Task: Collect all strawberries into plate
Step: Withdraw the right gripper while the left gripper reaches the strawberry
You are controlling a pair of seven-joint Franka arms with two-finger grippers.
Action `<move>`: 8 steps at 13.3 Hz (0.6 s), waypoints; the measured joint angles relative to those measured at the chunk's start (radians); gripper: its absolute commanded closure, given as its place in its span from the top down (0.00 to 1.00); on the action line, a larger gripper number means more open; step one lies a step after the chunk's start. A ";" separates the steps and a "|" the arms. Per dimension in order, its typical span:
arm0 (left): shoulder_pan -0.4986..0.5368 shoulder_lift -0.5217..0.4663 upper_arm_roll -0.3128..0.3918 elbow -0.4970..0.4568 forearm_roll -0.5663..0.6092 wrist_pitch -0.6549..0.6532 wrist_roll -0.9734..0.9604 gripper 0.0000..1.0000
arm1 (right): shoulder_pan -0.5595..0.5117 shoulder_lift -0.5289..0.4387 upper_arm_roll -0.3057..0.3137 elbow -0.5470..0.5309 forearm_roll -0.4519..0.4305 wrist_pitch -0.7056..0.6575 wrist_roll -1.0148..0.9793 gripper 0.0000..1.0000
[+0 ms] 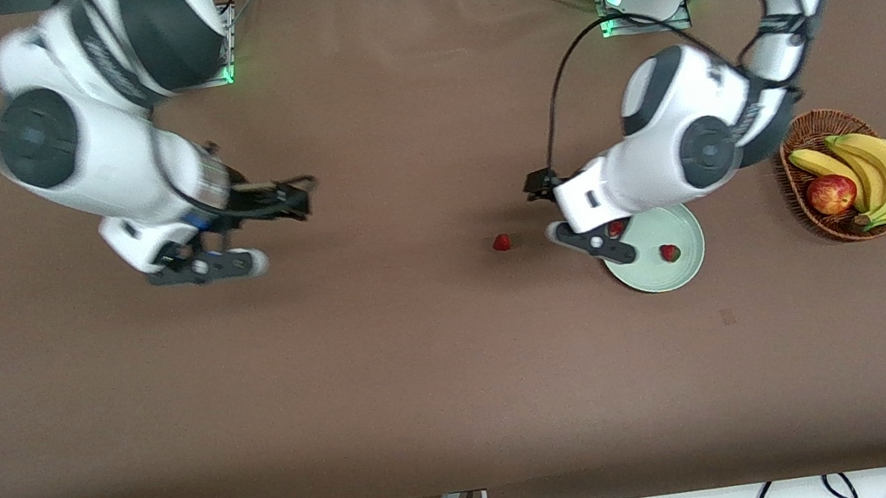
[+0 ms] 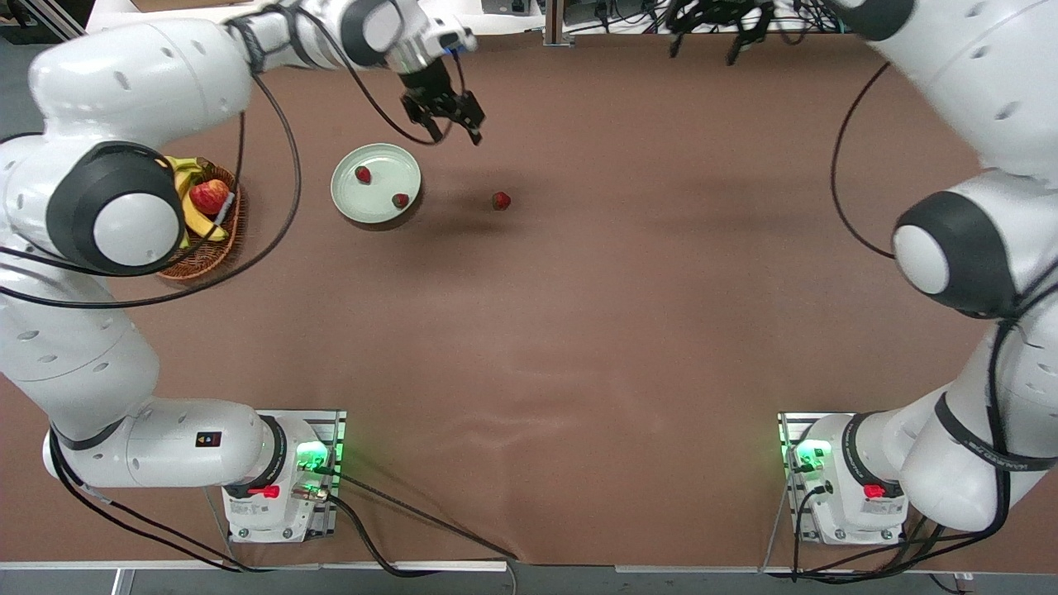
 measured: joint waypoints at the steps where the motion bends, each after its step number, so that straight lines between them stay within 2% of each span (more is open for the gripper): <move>1: -0.032 0.024 0.000 -0.021 0.043 0.068 -0.024 1.00 | 0.000 -0.057 -0.003 -0.038 -0.051 -0.014 -0.012 1.00; 4: -0.090 0.109 0.001 -0.035 0.171 0.203 -0.103 1.00 | 0.006 -0.225 0.000 -0.196 -0.194 -0.019 -0.053 1.00; 6: -0.120 0.150 0.001 -0.035 0.267 0.247 -0.191 1.00 | -0.004 -0.309 0.007 -0.285 -0.241 -0.014 -0.080 1.00; 8: -0.143 0.177 0.002 -0.035 0.352 0.272 -0.262 1.00 | -0.073 -0.354 0.060 -0.332 -0.255 -0.009 -0.131 1.00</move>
